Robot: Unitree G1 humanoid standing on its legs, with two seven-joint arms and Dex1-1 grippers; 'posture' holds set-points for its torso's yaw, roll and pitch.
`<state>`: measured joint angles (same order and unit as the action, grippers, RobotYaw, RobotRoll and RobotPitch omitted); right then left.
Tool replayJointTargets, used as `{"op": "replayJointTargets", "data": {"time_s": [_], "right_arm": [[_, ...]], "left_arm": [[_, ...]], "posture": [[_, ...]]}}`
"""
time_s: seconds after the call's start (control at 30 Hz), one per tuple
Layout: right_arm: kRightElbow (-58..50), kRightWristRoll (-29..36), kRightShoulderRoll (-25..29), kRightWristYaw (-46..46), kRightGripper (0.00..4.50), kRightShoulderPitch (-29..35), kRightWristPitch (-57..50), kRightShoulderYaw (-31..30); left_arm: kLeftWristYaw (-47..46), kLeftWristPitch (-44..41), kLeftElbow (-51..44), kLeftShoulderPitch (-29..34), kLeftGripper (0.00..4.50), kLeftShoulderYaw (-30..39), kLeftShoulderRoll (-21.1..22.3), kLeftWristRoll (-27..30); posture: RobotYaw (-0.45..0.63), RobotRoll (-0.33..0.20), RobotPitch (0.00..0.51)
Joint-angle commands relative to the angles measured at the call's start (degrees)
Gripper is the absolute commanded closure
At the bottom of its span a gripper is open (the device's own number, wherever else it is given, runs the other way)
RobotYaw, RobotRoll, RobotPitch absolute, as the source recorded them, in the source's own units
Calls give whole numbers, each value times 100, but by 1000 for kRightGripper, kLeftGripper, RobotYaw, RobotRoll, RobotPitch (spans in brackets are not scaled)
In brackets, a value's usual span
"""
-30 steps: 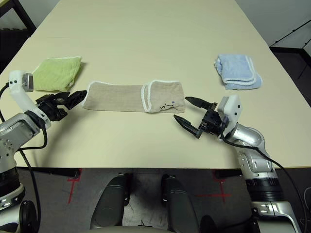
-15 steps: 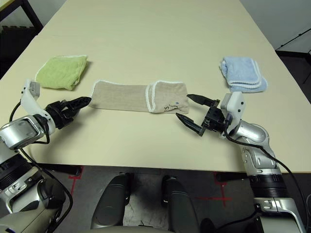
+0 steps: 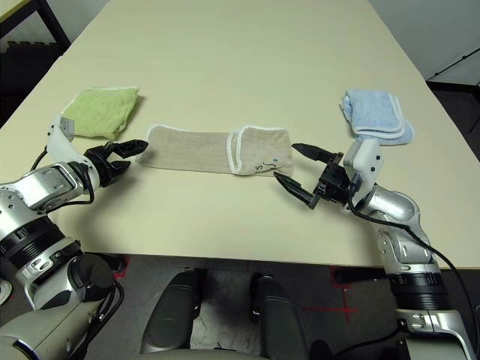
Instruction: Fold the towel and set it aside.
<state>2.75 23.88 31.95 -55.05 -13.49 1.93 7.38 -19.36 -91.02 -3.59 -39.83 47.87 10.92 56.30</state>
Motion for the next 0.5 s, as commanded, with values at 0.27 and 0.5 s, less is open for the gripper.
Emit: {"op": "replayJointTargets", "data": {"time_s": [0.27,0.5], "right_arm": [[-121,7,39,141,24,2,-105,56],[-260,27,101,216,0,158,-143,135]], "left_arm": [[-7,-115,326,40,0,-367,-412,-304],[315,180,476,75,1324,-628,-172,-882]], "posture": [[174,0,200],[160,0,205]]}}
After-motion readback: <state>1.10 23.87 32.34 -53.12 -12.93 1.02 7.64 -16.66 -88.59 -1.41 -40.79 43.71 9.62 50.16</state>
